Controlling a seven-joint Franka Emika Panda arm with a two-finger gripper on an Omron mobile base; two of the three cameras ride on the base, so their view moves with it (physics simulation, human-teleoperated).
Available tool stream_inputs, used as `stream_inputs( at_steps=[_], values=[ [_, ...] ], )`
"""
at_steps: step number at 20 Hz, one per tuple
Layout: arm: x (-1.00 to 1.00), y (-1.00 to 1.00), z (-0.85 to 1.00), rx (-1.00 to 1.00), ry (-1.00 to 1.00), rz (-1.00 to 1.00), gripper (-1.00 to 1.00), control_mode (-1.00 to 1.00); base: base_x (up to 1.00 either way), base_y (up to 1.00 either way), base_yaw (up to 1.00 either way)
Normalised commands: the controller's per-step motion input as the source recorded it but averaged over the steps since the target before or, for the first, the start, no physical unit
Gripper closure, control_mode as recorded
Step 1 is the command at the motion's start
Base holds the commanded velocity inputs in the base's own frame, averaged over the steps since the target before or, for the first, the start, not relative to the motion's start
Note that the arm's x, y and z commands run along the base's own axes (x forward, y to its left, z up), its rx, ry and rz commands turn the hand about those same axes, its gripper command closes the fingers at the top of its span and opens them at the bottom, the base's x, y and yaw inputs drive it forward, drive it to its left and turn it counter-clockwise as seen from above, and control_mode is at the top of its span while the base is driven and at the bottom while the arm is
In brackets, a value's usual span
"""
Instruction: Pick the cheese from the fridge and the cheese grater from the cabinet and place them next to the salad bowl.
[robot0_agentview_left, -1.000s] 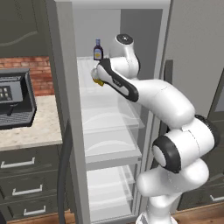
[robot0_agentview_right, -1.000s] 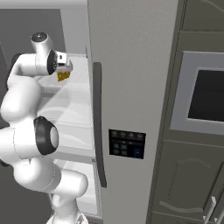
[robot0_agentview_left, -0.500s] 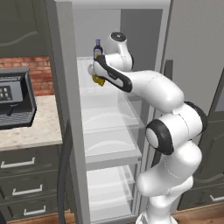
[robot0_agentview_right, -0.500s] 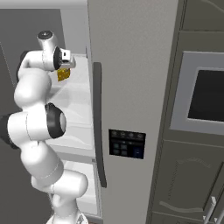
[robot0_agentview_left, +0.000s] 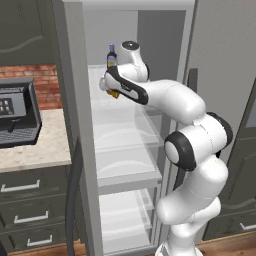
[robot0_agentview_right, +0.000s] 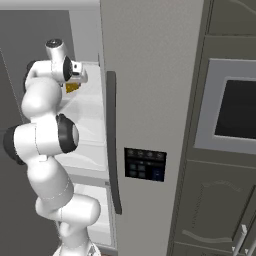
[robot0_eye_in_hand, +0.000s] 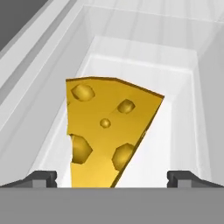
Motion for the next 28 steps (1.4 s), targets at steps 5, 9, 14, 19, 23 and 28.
stream_inputs(
  at_steps=[5,9,14,19,23,28],
  values=[
    [0.18,0.06,-0.03,0.00,0.00,0.00,-1.00,-1.00,0.00,0.00,0.00],
    [0.20,0.19,0.00,0.00,0.00,-0.01,-1.00,-1.00,0.00,0.00,0.00],
    [0.04,0.03,0.00,0.00,0.00,0.00,-1.00,-1.00,0.00,0.00,0.00],
    [0.00,-0.01,0.16,0.03,0.00,0.00,-1.00,-1.00,0.00,0.00,0.00],
    [0.01,0.00,0.03,0.02,0.00,0.00,-1.00,-1.00,0.00,0.00,0.00],
    [0.22,0.00,0.00,0.00,0.00,-0.07,-1.00,-1.00,0.00,0.00,0.00]
  ],
)
